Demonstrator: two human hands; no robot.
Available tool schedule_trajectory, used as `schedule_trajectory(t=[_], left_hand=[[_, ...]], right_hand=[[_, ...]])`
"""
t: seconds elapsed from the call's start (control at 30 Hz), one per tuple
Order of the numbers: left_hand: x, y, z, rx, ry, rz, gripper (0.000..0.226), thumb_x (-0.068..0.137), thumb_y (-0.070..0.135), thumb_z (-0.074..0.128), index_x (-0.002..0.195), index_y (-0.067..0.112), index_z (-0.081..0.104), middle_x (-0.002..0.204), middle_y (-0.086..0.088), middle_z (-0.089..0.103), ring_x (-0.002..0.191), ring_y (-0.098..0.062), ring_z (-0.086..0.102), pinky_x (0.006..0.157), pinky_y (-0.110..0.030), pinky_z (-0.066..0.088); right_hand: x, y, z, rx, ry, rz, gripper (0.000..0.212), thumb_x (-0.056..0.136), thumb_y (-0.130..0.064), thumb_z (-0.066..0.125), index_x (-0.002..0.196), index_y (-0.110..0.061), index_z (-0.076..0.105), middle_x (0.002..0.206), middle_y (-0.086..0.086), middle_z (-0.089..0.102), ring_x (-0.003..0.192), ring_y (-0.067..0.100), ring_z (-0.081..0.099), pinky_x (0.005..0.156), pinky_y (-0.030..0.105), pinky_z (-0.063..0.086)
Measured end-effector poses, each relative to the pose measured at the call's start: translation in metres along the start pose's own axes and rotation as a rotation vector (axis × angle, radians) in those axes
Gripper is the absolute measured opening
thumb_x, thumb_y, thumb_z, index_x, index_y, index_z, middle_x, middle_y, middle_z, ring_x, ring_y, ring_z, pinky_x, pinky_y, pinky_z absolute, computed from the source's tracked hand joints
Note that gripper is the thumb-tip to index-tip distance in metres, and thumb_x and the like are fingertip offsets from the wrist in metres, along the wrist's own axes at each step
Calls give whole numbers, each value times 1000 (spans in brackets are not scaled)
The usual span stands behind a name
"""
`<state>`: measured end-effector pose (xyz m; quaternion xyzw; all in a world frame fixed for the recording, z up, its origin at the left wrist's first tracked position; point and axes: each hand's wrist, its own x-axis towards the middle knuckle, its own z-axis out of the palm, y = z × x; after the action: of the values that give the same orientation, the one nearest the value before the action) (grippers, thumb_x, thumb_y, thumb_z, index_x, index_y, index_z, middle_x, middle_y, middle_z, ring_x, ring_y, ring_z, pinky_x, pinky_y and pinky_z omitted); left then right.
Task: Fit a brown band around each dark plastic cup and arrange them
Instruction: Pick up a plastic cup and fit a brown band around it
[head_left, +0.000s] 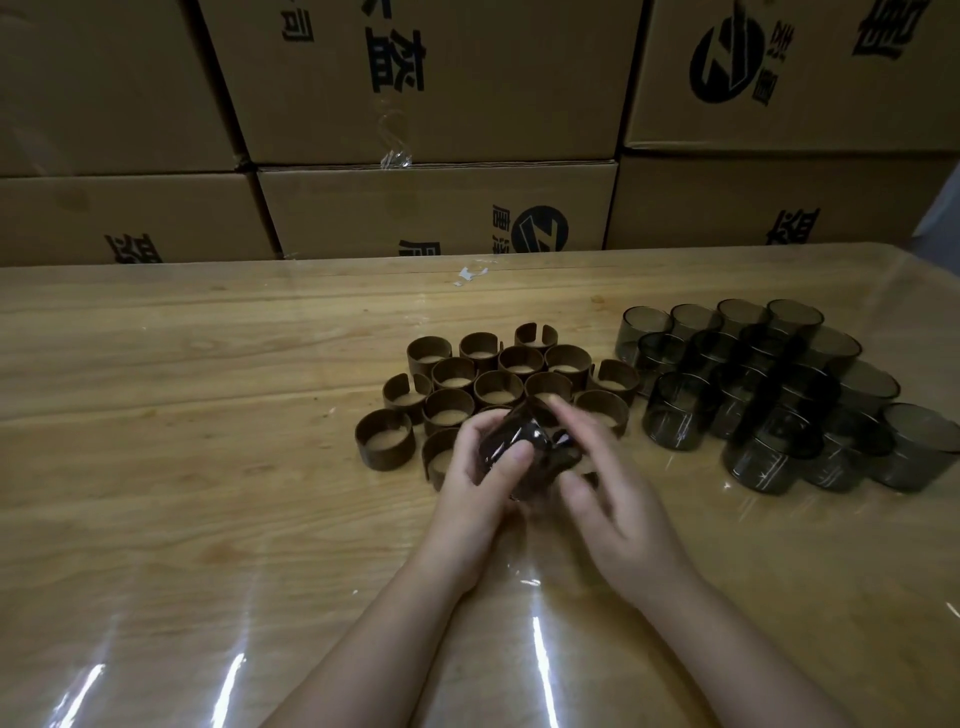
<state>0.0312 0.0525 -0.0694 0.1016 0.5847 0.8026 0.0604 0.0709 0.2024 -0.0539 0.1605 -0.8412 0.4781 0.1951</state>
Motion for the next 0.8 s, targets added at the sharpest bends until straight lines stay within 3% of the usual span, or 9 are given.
schedule_trajectory(t=[0.13,0.23,0.3,0.4,0.43,0.57,0.67,0.8], left_hand=[[2,-4,0,7,13,-38,52,63,62,75,105,36,60,95,7,70,88,-13,67,68,-29,55],[2,-5,1,18,89,-28,77,56,79,70,111,28,57,96,4,70,88,-17,68,76,-37,55],[2,-4,2,34,135,-8,88,61,81,64,119,16,52,100,-1,71,91,-22,69,75,-35,56],[2,0,2,52,143,20,86,75,72,55,125,2,49,112,-23,64,102,-42,63,86,-50,52],[1,1,2,72,128,30,84,76,70,53,125,1,50,114,-23,64,104,-40,63,89,-52,52],[-3,-1,10,241,27,83,64,73,68,48,112,17,53,96,5,70,89,-3,67,73,-17,53],[-6,0,15,291,-23,114,55,74,66,46,109,23,50,95,2,65,84,0,65,73,-16,52],[-10,-1,14,304,-31,214,50,81,61,43,113,23,48,98,3,64,87,-4,65,73,-19,52]], right_hand=[[-6,-7,14,30,-69,53,60,93,-51,36,148,-32,22,157,-19,22,144,-3,18,116,18,19],[-8,-12,17,-23,-52,-24,57,97,-44,35,150,-28,21,158,-20,19,146,1,14,117,18,15],[-8,-14,19,-82,-66,-126,55,99,-35,36,151,-21,23,160,-17,18,148,7,13,118,20,14],[-6,-16,21,-113,-68,-234,52,102,-29,34,151,-14,25,161,-9,20,148,13,17,120,29,15],[-6,-16,20,-116,-63,-255,50,102,-28,33,150,-13,26,160,-7,21,148,14,18,120,32,17],[-2,-11,19,-91,23,-253,49,100,-16,35,149,-12,27,159,-7,24,147,14,22,118,40,24],[1,-11,18,26,68,-179,45,100,-17,34,145,-16,35,156,-10,30,147,13,23,118,43,25],[3,-17,20,164,82,-103,40,99,-25,35,138,-25,43,151,-8,39,144,11,29,116,29,27]])
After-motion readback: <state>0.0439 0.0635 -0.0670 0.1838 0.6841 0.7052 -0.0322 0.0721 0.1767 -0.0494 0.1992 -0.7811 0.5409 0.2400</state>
